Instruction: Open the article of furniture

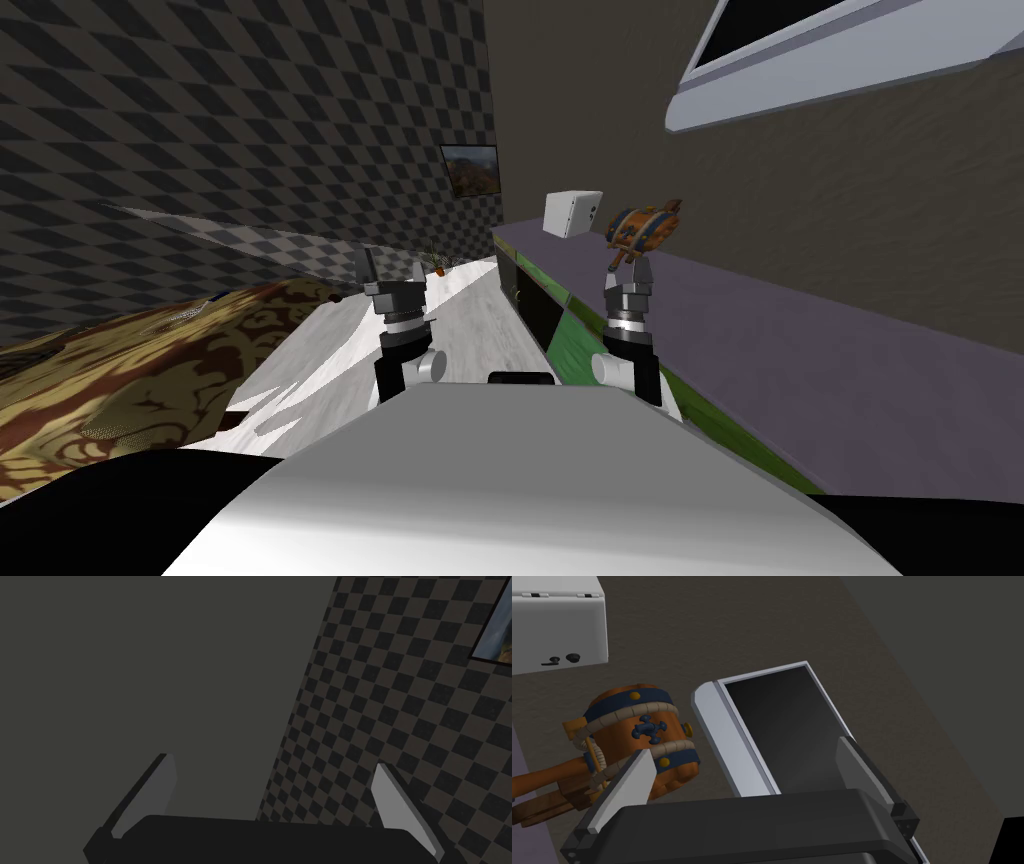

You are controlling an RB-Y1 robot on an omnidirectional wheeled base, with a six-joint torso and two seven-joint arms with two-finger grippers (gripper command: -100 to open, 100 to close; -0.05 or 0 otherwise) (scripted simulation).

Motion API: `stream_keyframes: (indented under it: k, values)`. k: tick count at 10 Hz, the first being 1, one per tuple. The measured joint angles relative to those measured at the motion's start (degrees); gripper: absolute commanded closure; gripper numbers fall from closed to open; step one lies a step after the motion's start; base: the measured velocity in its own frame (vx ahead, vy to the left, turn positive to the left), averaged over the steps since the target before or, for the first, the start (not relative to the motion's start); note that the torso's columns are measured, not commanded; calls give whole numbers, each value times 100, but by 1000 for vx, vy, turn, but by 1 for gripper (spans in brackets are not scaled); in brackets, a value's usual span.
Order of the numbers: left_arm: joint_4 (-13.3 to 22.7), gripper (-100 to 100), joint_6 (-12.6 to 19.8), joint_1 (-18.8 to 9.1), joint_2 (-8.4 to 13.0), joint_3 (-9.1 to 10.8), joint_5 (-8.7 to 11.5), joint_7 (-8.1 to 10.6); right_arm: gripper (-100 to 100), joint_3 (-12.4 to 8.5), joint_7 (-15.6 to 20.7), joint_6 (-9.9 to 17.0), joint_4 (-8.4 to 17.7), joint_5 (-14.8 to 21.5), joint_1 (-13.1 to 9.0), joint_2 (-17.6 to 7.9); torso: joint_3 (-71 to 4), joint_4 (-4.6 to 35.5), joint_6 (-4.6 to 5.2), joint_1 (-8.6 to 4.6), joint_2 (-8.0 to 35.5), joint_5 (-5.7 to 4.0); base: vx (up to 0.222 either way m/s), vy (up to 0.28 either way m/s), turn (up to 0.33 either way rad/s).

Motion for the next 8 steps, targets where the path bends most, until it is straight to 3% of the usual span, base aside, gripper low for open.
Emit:
stream_keyframes:
  k: [2, 8]
  values:
    - [0, 0, 0, 0, 0, 0, 0, 0, 0, 0, 0, 0, 0, 0, 0, 0, -1200, 600, 0, 0, 597, 0, 0, 0, 0]
    - [-2, 0, 0, 0, 0, 0, 0, 0, 0, 0, 0, -1, -2, 0, 0, 0, -6227, 3114, 0, 0, 3116, 0, 0, 0, 0]
